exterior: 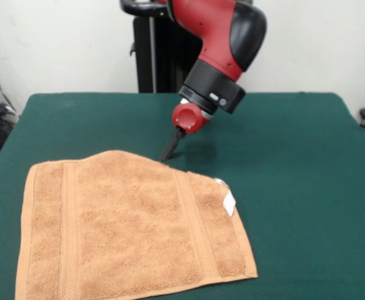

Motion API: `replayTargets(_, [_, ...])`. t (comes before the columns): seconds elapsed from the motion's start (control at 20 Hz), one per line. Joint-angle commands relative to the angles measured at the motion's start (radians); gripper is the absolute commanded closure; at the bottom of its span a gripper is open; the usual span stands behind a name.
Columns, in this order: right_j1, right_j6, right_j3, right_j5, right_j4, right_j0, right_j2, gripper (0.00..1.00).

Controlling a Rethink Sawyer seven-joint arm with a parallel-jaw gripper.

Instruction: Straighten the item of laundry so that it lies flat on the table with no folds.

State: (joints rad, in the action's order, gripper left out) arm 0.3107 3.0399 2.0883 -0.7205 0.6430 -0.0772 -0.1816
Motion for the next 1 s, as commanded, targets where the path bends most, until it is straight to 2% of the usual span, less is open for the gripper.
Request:
replayTargets(0.05, [-0.071,0.156,-0.163,0.052,0.053,0.032,0.138,0.0])
replayTargets(1.0, [-0.076,0.099,-0.221,0.11,0.066,0.061,0.145,0.0])
